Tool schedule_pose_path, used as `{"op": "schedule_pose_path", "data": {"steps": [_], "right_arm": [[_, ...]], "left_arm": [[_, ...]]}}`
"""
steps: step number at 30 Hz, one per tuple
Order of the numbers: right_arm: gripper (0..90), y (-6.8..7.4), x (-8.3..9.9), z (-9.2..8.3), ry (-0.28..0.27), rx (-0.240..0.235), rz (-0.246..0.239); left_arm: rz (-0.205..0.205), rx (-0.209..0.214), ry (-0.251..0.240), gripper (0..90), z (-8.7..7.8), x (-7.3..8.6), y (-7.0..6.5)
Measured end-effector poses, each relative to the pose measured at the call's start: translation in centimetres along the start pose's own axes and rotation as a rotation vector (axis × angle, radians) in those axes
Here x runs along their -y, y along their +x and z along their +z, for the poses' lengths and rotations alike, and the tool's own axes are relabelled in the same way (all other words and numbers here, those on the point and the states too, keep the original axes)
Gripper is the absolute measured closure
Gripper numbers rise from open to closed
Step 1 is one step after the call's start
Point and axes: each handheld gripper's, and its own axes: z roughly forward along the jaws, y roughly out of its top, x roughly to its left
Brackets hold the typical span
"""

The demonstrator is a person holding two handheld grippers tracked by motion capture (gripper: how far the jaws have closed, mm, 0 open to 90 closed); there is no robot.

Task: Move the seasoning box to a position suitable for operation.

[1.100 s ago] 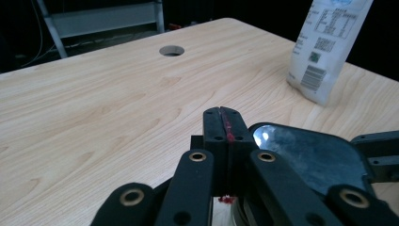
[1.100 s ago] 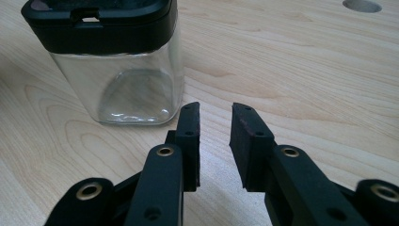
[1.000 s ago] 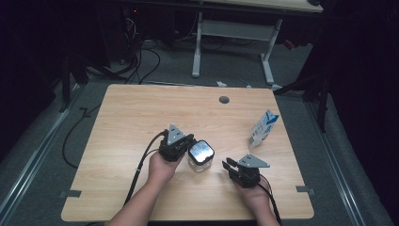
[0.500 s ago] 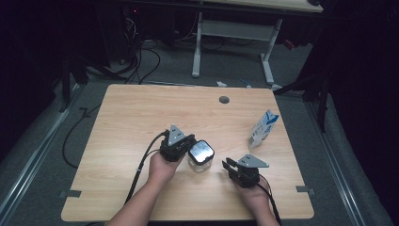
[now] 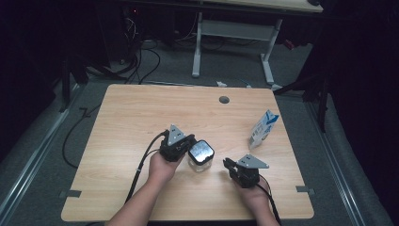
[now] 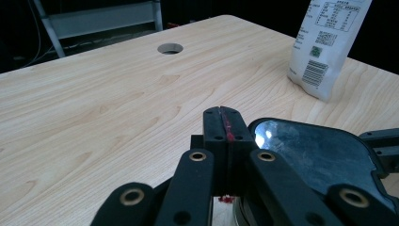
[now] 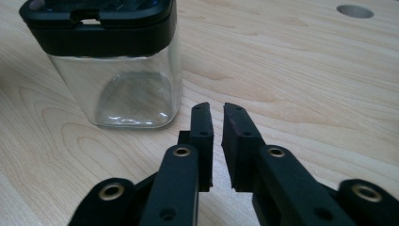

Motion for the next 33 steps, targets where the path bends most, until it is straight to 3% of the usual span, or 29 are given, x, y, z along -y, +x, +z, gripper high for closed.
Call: {"op": "schedule_pose_path", "data": {"steps": [11, 20, 33], "right_arm": [[90.0, 0.2, -0.4, -0.4, -0.022, 0.0, -0.029], [90.0, 0.7, -1.6, -0.9, -0.074, -0.017, -0.048], [89.9, 1.5, -2.8, -0.3, -0.097, -0.053, -0.07]], "left_arm": [[-0.01, 0.0, 0.002, 90.0, 0.0, 0.0, 0.1], [-0.015, -0.003, 0.003, 90.0, 0.0, 0.0, 0.0], [-0.027, -0.008, 0.002, 90.0, 0.0, 0.0, 0.0]]}}
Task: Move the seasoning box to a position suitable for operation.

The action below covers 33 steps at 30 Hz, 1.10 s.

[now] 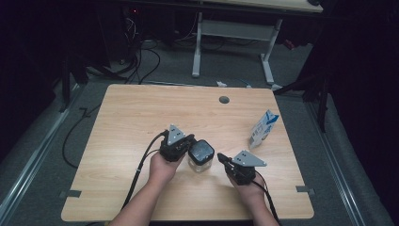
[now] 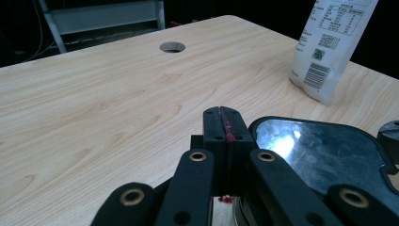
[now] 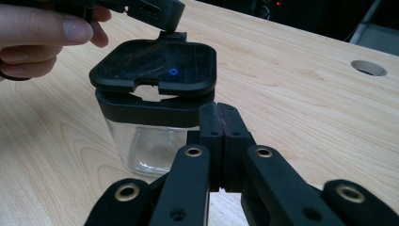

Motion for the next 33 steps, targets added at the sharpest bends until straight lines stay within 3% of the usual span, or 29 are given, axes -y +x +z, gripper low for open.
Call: {"op": "schedule_pose_path", "data": {"steps": [30, 33], "right_arm": [[90.0, 0.82, -0.82, 0.6, -0.025, -0.027, -0.028], [90.0, 0.73, -0.97, 0.57, -0.031, -0.031, -0.03]], "left_arm": [[-0.004, -0.006, 0.005, 90.0, -0.11, -0.05, 0.03], [-0.012, -0.018, -0.012, 84.9, -0.92, -0.21, 0.3]]}}
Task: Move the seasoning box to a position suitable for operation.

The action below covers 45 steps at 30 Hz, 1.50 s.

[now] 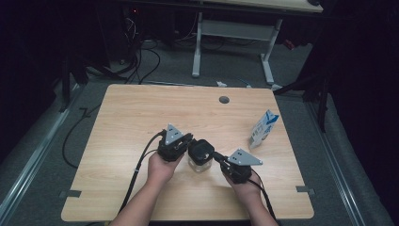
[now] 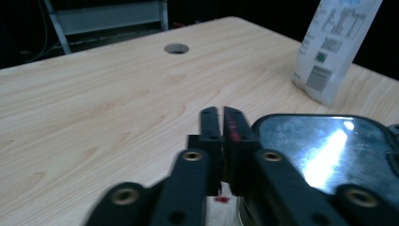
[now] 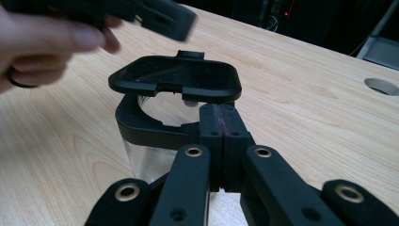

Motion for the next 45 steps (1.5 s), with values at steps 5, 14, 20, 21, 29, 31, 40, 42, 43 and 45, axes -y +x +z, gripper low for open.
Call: {"op": "schedule_pose_path", "data": {"steps": [5, 14, 20, 21, 29, 31, 40, 42, 43, 45], "right_arm": [[90.0, 0.1, -0.1, 0.0, 0.001, 0.003, 0.003], [90.0, 0.1, -0.4, 0.0, -0.006, 0.006, 0.0], [90.0, 0.1, -0.6, -0.1, -0.016, 0.005, 0.004], [90.0, 0.0, -0.7, -0.1, -0.022, 0.006, 0.0], [90.0, 0.1, -0.8, -0.1, -0.025, 0.002, 0.003], [90.0, 0.1, -0.8, -0.1, -0.025, 0.002, 0.002], [90.0, 0.3, -0.8, -0.1, -0.024, -0.01, 0.004], [90.0, 0.5, -0.7, 0.0, -0.017, -0.013, 0.0], [90.0, 0.8, -0.7, 0.2, -0.013, -0.022, -0.005], [90.0, 0.9, -0.7, 0.3, -0.012, -0.022, -0.006]], "left_arm": [[-0.001, -0.002, -0.022, 84.4, -2.8, 1.2, 0.1], [-0.024, 0.07, -0.009, 87.6, -4.7, 4.5, -2.3], [-0.013, 0.113, -0.008, 88.3, -4.4, 4.3, -4.0], [-0.019, 0.12, -0.01, 88.6, -4.4, 4.2, -4.1], [-0.027, 0.141, -0.026, 89.2, -4.2, 3.9, -4.7], [-0.033, 0.146, -0.028, 89.2, -4.2, 3.8, -4.8], [-0.035, 0.145, -0.043, 89.5, -4.1, 3.6, -4.9], [-0.037, 0.144, -0.047, 89.5, -4.1, 3.5, -4.8], [-0.038, 0.142, -0.053, 89.5, -4.1, 3.4, -4.8], [-0.039, 0.14, -0.06, 89.5, -4.1, 3.3, -4.7]]}}
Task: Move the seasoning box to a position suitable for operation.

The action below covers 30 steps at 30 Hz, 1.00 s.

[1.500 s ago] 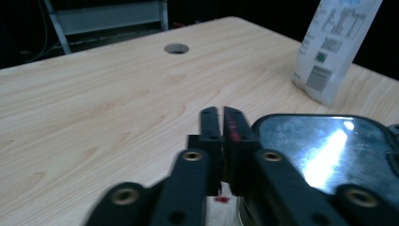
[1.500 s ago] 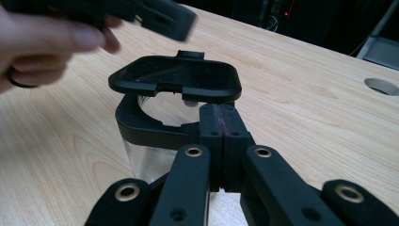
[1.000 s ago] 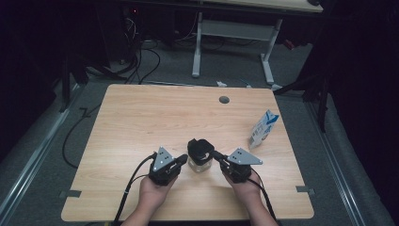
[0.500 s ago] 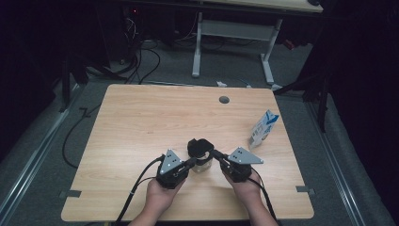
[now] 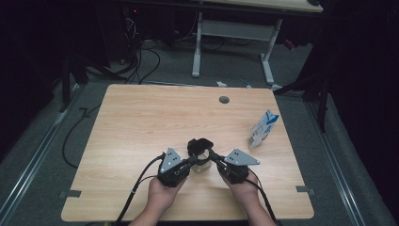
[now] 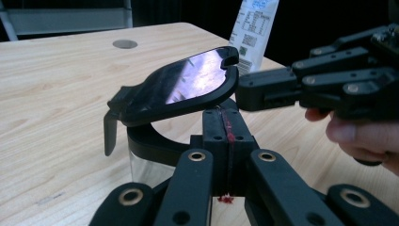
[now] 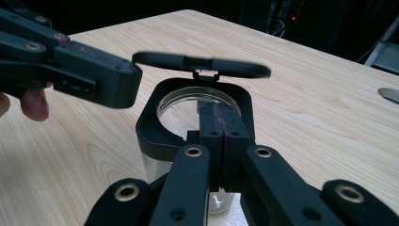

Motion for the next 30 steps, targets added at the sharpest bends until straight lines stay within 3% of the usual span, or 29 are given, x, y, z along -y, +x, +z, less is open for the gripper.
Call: {"op": "schedule_pose_path", "data": {"steps": [25, 30], "right_arm": [[89.5, -0.1, 0.4, 0.4, 0.0, -0.003, 0.026], [89.6, -0.1, 0.4, 0.4, -0.001, -0.002, 0.022]], "left_arm": [[-0.052, -0.046, -0.089, 89.3, 0.2, -1.5, 1.6], [-0.079, -0.047, -0.106, 88.6, 0.4, -1.8, 2.1]]}}
